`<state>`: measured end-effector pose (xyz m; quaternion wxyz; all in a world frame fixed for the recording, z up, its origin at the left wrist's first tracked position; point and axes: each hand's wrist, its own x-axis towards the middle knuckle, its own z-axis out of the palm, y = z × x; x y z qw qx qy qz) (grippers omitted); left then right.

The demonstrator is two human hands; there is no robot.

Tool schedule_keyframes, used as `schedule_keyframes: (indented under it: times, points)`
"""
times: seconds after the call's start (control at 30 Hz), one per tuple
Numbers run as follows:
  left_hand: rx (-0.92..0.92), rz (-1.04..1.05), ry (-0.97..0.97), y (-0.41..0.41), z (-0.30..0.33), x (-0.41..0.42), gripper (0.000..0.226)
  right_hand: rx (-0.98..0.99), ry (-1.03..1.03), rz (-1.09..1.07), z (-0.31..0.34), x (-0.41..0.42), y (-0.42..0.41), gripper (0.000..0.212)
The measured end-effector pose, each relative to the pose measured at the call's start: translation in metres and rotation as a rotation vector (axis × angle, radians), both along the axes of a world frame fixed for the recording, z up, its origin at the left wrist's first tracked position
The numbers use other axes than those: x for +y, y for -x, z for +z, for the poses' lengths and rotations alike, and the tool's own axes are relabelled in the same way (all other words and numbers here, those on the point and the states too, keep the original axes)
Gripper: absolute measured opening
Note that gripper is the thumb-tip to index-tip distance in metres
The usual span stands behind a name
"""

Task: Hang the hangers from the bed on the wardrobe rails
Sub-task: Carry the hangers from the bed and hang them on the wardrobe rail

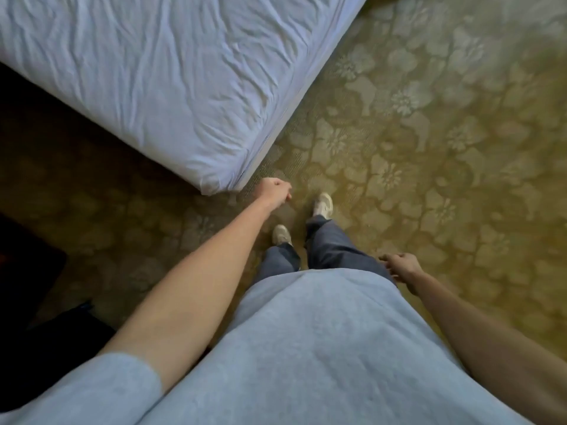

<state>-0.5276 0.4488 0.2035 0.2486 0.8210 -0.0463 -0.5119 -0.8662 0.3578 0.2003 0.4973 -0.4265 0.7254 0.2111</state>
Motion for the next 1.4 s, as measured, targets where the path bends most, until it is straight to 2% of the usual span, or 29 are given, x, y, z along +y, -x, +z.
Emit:
schedule_keyframes:
  times: [0.13,0.23,0.37,0.53,0.83,1.0,1.2,1.3,1.4]
  points:
    - [0.035,-0.071,0.004,-0.036,-0.004,-0.094,0.017,0.045,-0.040,-0.081,-0.004,-0.057,-0.019,0.014]
    - [0.048,-0.099,-0.015,-0.065,-0.012,-0.157,0.016,0.065,-0.050,-0.071,-0.011,-0.117,-0.044,0.026]
    - [0.051,-0.109,-0.134,-0.101,-0.013,-0.213,0.018,0.032,-0.049,-0.081,-0.016,-0.222,-0.098,0.018]
    - [0.062,-0.091,-0.290,-0.144,-0.005,-0.250,0.022,-0.090,0.008,0.043,-0.013,-0.361,-0.214,0.019]
    - [0.047,-0.025,-0.392,-0.206,0.008,-0.320,0.033,-0.388,0.101,0.189,0.012,-0.550,-0.431,0.018]
    - [0.106,0.064,-0.353,-0.247,-0.011,-0.393,0.030,-0.393,0.091,0.323,0.007,-0.629,-0.497,0.019]
    - [0.129,0.163,-0.319,-0.313,-0.018,-0.508,0.038,-0.276,0.040,0.401,0.011,-0.716,-0.547,0.022]
    - [0.156,0.153,-0.258,-0.353,-0.015,-0.578,0.022,-0.234,0.047,0.427,0.015,-0.765,-0.563,0.024]
    - [0.132,0.151,-0.171,-0.393,-0.007,-0.645,0.024,-0.170,0.060,0.421,0.020,-0.807,-0.571,0.024]
